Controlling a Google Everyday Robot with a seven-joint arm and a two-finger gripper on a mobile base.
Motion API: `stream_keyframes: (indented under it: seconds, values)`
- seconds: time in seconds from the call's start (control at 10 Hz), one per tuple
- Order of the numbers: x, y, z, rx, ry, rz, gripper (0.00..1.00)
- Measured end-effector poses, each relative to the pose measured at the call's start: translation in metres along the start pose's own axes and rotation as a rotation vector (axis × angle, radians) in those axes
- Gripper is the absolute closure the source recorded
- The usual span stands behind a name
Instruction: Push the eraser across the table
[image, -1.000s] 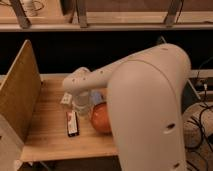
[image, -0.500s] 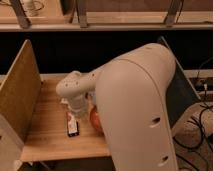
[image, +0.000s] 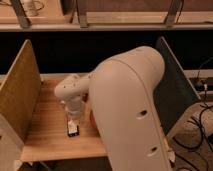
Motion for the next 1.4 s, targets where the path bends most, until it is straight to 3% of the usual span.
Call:
stream_keyframes:
  seconds: [0.3, 0.9, 1.0, 1.2, 1.4]
  values:
    - [-0.011, -0.009, 0.005, 0.053, 0.052, -0.025, 1.0]
    - [-0.008, 0.0, 0.049, 0.019, 0.175, -0.018, 1.0]
    - [-0.012, 0.001, 0.052, 0.023, 0.18, -0.022, 1.0]
    - [-0.033, 0.001, 0.051, 0.052, 0.151, -0.051, 1.0]
    - [-0.073, 0.001, 0.044, 0.098, 0.075, -0.119, 1.0]
